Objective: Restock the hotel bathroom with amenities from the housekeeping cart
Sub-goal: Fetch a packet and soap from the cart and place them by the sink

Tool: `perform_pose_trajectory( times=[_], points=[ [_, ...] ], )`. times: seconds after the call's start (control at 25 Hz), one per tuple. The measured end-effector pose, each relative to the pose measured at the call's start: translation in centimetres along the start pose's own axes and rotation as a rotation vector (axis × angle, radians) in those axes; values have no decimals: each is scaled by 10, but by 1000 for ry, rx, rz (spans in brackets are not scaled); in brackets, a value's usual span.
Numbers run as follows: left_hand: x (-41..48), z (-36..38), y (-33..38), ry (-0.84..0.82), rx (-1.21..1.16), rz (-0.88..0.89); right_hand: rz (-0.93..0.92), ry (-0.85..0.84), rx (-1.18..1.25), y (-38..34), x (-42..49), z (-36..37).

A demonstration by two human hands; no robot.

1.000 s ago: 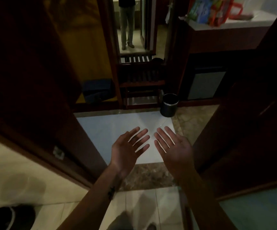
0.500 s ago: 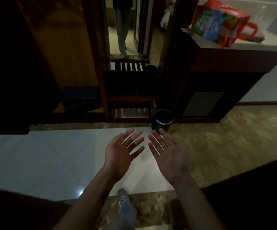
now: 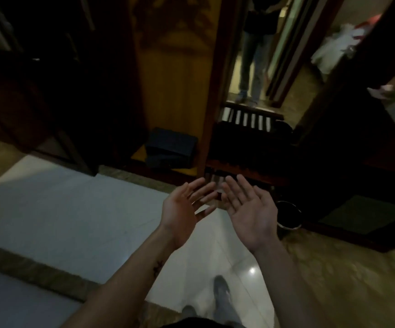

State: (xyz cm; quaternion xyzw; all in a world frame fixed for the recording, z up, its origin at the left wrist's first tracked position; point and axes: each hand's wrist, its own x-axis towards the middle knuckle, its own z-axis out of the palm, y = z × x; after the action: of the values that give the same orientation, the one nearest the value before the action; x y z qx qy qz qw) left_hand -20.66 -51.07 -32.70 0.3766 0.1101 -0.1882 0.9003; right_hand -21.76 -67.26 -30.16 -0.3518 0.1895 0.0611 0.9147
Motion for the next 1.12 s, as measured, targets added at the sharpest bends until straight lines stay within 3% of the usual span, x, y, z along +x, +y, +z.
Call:
perform_pose_trajectory(
  times=[0.36, 0.68, 1.12],
  points=[
    [74, -86, 97, 295, -277, 255, 304, -206, -121, 60, 165, 111],
    [150, -149, 242, 509, -355, 527, 570, -447, -198, 122, 320, 257],
    [155, -272, 380, 686, -415, 766, 830, -648, -330, 252, 401, 431]
  ],
)
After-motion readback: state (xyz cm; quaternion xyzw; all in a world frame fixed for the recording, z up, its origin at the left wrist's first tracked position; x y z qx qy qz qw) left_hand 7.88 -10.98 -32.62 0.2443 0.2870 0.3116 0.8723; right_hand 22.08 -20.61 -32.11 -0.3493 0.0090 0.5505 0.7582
